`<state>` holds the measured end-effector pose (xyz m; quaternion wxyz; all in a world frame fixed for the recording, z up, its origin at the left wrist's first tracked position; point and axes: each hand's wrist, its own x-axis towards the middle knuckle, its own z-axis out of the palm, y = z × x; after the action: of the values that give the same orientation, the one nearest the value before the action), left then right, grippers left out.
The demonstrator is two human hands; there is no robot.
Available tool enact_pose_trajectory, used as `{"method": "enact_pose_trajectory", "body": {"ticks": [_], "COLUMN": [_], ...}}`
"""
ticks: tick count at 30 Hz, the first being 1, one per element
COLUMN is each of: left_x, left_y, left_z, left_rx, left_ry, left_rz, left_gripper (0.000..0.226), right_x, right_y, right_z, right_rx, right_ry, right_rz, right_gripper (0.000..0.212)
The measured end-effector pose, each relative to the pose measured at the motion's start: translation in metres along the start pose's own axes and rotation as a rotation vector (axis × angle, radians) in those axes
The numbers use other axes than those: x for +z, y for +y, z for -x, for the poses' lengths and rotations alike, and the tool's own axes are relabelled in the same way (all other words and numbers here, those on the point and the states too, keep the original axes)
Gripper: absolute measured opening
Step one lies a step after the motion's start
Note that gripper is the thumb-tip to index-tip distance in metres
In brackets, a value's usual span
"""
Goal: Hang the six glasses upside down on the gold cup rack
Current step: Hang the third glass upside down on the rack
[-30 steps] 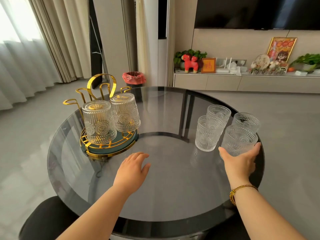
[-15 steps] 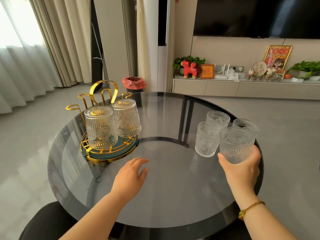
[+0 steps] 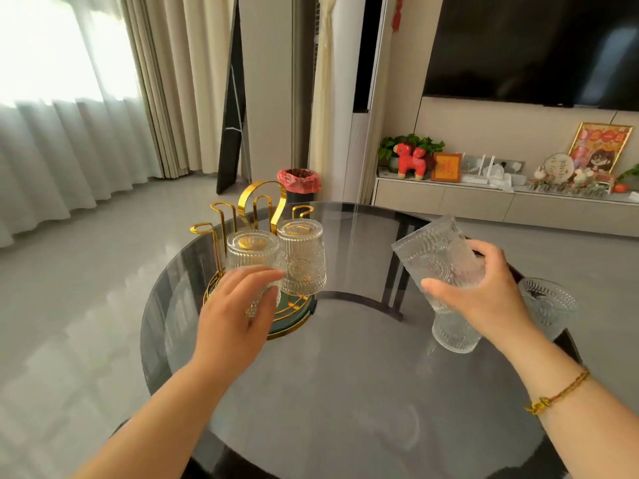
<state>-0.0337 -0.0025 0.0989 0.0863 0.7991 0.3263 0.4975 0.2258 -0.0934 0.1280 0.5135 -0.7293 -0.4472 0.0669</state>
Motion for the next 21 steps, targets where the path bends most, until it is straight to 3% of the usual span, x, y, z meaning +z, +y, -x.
{"method": "enact_pose_trajectory", "body": {"ticks": [5,10,16,21], "left_x": [-0.032,-0.037,-0.021,-0.016], "left_y": [-0.044,-0.082,-0.102,-0.107], "left_z": [-0.032,-0.068,-0.097,-0.1], "left_rx": [-0.152,-0.329,-0.373,-0.377], "left_ry": [0.072,-0.059,-0.33,-0.344], "left_rz": [-0.113,-0.207,-0.272,-0.215], "left_gripper": [0.022,0.031,0.044,0.038], "right_x": [0.017,0.041,0.06,0.076], "right_y": [-0.036,-0.068,-0.094,-0.105], "right_z": [-0.039,-0.07,-0.096,-0.111], "right_rx": [0.026,0.079,0.098,0.029], "right_ry": [-0.158,-0.211,-0.207,-0.181], "right_rz": [0.023,-0.023,0.026,0.032], "right_gripper": [0.056,0.055,0.074,0.072]}}
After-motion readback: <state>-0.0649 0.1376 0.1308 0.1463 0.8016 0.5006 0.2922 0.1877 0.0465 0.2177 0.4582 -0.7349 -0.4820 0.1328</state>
